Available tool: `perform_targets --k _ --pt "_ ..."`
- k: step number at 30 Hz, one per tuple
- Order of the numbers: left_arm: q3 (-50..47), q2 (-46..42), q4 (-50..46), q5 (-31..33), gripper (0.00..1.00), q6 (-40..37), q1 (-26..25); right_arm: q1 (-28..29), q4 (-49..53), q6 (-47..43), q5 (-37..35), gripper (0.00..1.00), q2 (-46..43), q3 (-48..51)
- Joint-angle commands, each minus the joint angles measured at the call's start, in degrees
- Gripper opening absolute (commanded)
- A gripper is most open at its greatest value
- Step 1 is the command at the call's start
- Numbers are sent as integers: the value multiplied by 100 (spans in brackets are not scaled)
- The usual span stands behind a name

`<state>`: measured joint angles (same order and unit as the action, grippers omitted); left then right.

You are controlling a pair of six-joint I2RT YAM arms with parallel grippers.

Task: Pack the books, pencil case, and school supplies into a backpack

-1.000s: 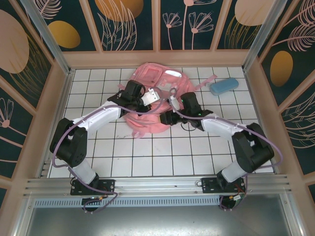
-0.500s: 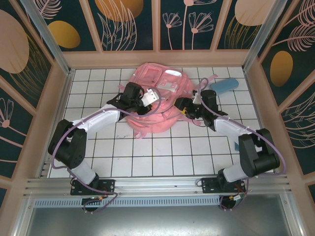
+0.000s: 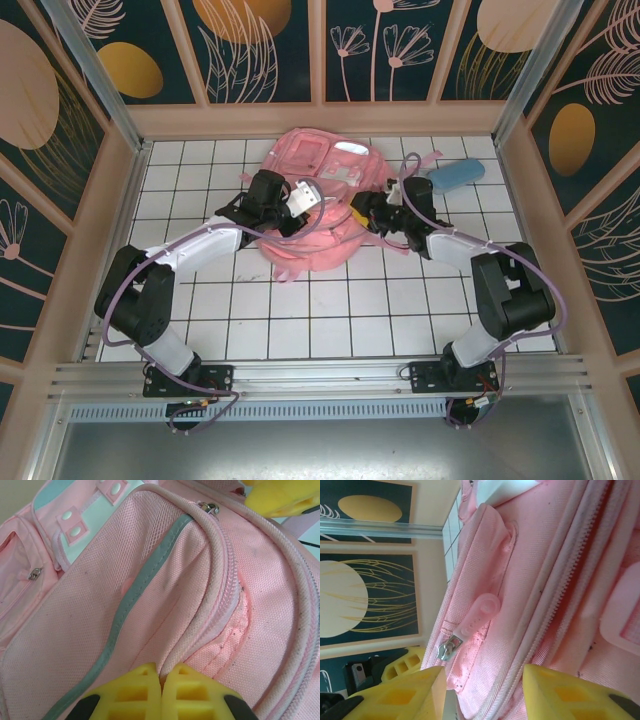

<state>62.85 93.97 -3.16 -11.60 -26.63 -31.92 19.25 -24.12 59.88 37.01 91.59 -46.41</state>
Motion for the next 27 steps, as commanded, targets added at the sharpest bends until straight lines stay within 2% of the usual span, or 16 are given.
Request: perform_targets --k 1,6,8,10,11,12,13,16,19,24,27 --pt "18 -288 483 -257 0 308 6 79 -201 246 189 47 251 -231" --pt "-14 -301 534 -306 0 414 2 198 -366 560 359 48 538 -372" --pt "-35 -318 548 -326 3 501 2 257 -575 685 462 48 643 -440" --pt "-52 -352 587 -303 13 689 2 326 -756 791 545 46 752 -536" --pt "-49 -396 592 -259 22 891 2 363 -909 859 601 42 815 -586" --pt "-49 -440 614 -137 35 1194 2 390 -1052 945 642 39 860 -633" --pt "-25 -485 608 61 43 1531 2 419 -1171 1004 676 35 905 -662" --pt "82 -660 333 683 60 2772 2 479 -1341 1113 686 25 992 -786" --pt "30 -897 34 982 65 3945 3 560 -1345 1106 650 21 1095 -920" --pt "-11 -1078 -594 399 69 5450 -15 706 -1209 1002 563 18 1280 -1136" --pt "34 -1010 -1122 295 66 6227 -92 730 -1131 947 509 18 1351 -1201"
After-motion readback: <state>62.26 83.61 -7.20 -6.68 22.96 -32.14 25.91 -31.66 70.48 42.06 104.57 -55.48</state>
